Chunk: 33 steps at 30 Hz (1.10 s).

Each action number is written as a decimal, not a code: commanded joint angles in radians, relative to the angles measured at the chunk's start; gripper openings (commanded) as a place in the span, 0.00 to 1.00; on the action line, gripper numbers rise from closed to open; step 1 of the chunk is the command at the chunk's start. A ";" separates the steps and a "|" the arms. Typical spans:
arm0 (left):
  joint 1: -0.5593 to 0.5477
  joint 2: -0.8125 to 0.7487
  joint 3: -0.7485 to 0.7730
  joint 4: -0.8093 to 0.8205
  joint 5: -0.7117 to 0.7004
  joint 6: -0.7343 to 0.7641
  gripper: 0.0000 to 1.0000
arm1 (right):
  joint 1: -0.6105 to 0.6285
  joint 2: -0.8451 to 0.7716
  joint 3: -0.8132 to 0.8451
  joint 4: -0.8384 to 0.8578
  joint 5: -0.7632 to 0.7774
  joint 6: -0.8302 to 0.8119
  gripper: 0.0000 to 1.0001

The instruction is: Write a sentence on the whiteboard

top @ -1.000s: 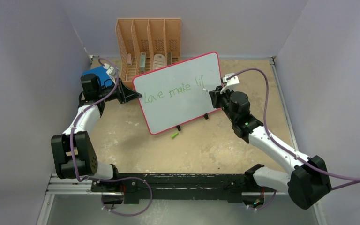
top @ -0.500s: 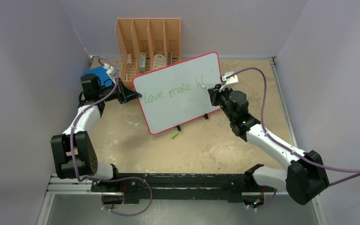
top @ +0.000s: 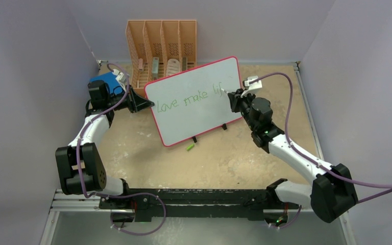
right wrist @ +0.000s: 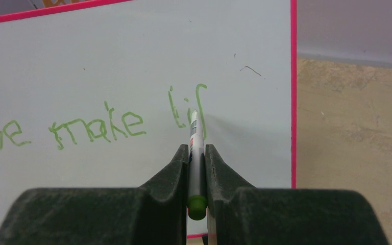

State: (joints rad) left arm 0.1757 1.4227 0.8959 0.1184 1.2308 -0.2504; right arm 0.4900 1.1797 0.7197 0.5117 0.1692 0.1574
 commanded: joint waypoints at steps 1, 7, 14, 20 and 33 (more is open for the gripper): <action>0.009 -0.026 0.019 0.073 0.009 0.034 0.00 | -0.008 -0.005 0.052 0.067 0.013 0.009 0.00; 0.008 -0.026 0.019 0.072 0.010 0.034 0.00 | -0.014 0.016 0.055 0.074 0.002 0.010 0.00; 0.008 -0.025 0.021 0.071 0.010 0.034 0.00 | -0.020 0.028 0.059 0.078 -0.018 0.011 0.00; 0.009 -0.024 0.020 0.070 0.010 0.034 0.00 | -0.022 0.032 0.058 0.082 -0.030 0.020 0.00; 0.010 -0.027 0.021 0.070 0.012 0.034 0.00 | -0.028 0.034 0.069 0.080 -0.053 0.022 0.00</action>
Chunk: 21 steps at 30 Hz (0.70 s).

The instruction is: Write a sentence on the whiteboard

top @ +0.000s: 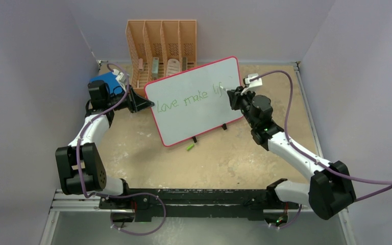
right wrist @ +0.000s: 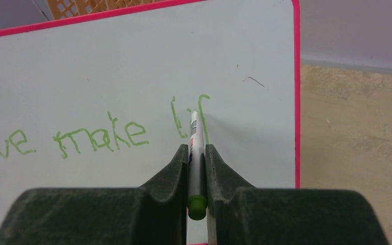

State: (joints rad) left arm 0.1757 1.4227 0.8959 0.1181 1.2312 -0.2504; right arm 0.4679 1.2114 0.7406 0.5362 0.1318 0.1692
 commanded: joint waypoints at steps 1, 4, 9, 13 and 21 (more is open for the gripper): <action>0.009 -0.028 0.021 0.069 0.012 0.034 0.00 | -0.006 0.004 0.048 0.057 -0.014 0.010 0.00; 0.009 -0.028 0.021 0.069 0.011 0.035 0.00 | -0.008 0.011 0.049 0.057 -0.015 0.011 0.00; 0.009 -0.029 0.022 0.069 0.011 0.036 0.00 | -0.009 0.017 0.050 0.053 -0.024 0.013 0.00; 0.010 -0.029 0.021 0.069 0.011 0.035 0.00 | -0.009 0.018 0.045 0.050 -0.025 0.015 0.00; 0.010 -0.031 0.022 0.065 0.010 0.039 0.00 | -0.012 0.027 0.041 0.057 -0.008 0.010 0.00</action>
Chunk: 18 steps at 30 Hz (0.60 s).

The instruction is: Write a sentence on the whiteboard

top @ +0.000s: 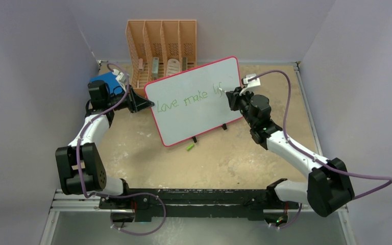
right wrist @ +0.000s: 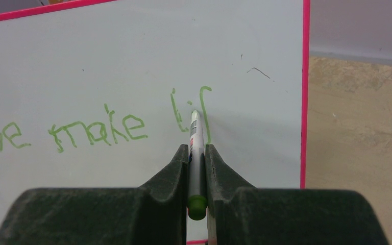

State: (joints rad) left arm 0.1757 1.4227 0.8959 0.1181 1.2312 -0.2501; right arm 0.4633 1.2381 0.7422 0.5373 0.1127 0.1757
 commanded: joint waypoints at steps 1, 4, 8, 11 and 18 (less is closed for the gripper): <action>0.009 -0.031 0.021 0.065 0.010 0.038 0.00 | -0.008 0.001 0.040 0.055 0.013 0.003 0.00; 0.009 -0.033 0.021 0.063 0.010 0.040 0.00 | -0.011 0.007 0.040 0.056 0.016 0.002 0.00; 0.009 -0.034 0.023 0.063 0.010 0.040 0.00 | -0.014 0.015 0.039 0.059 0.017 0.003 0.00; 0.008 -0.035 0.022 0.062 0.008 0.041 0.00 | -0.015 0.020 0.039 0.061 0.024 0.001 0.00; 0.010 -0.035 0.024 0.060 0.008 0.043 0.00 | -0.023 0.014 0.035 0.059 0.042 -0.002 0.00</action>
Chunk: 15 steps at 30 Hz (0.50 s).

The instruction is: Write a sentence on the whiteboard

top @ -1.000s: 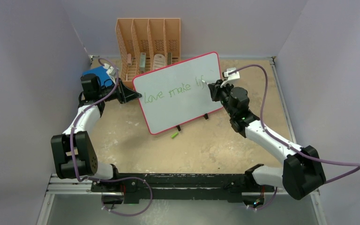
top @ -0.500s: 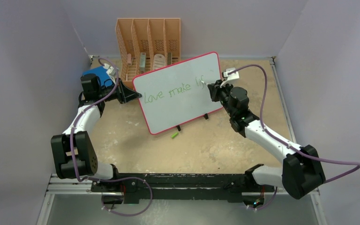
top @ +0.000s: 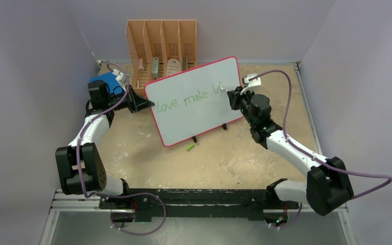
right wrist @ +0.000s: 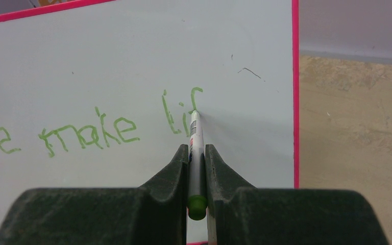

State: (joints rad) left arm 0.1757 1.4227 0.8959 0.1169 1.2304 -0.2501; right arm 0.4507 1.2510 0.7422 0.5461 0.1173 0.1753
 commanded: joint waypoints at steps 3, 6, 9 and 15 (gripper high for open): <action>0.009 -0.035 0.024 0.060 0.008 0.043 0.00 | -0.012 0.000 0.035 0.049 0.043 -0.002 0.00; 0.008 -0.036 0.023 0.059 0.007 0.043 0.00 | -0.015 -0.002 0.033 0.048 0.045 -0.002 0.00; 0.009 -0.038 0.023 0.058 0.006 0.044 0.00 | -0.016 -0.008 0.030 0.047 0.046 -0.002 0.00; 0.009 -0.038 0.021 0.058 0.004 0.045 0.00 | -0.016 -0.042 0.028 0.037 0.019 0.009 0.00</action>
State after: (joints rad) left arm 0.1757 1.4227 0.8959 0.1165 1.2304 -0.2501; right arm 0.4397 1.2495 0.7422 0.5514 0.1387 0.1757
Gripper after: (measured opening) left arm 0.041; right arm 0.140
